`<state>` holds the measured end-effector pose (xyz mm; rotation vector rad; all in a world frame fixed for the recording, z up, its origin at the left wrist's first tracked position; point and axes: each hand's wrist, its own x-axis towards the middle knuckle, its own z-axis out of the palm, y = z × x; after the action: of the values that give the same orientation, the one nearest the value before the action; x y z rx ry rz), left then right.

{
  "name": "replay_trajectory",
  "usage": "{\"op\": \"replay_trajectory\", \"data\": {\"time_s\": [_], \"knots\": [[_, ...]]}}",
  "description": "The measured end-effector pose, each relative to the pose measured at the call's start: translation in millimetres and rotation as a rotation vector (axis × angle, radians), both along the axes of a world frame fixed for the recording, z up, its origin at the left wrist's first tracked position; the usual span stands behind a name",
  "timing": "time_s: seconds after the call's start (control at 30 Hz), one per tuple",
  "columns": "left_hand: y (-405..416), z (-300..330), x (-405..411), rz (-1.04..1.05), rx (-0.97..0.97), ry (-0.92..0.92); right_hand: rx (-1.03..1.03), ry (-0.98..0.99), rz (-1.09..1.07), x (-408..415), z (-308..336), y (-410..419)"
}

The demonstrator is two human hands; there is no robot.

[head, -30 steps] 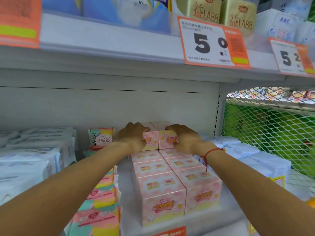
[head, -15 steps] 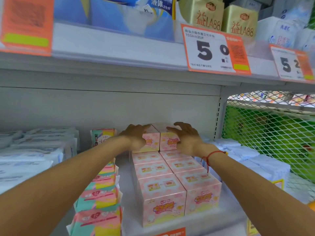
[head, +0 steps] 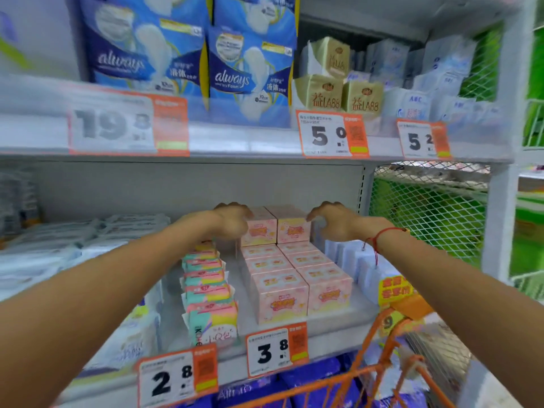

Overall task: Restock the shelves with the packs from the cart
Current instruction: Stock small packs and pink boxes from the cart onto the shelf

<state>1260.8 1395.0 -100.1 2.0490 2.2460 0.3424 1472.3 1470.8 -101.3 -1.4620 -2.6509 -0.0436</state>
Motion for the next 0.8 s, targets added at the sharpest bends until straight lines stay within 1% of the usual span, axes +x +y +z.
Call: {"op": "replay_trajectory", "data": {"time_s": [0.17, 0.33, 0.43, 0.5, 0.67, 0.8], "knots": [[-4, -1, 2, 0.009, 0.010, -0.001, -0.005, -0.023, 0.009, -5, -6, -5], [32, -18, -5, -0.022, -0.008, 0.009, 0.031, -0.082, 0.004, -20, -26, 31], [58, -29, -6, -0.037, -0.010, 0.041, 0.098, -0.153, -0.017, -29, -41, 61], [78, -41, -7, -0.047, 0.023, 0.046, 0.150, -0.193, -0.014, -38, -51, 80], [104, -55, -12, -0.061, 0.149, 0.072, 0.188, -0.166, 0.031, -66, -68, 112], [109, -49, -14, -0.055, 0.138, 0.049, 0.359, -0.149, 0.128, -65, -60, 121]]}}
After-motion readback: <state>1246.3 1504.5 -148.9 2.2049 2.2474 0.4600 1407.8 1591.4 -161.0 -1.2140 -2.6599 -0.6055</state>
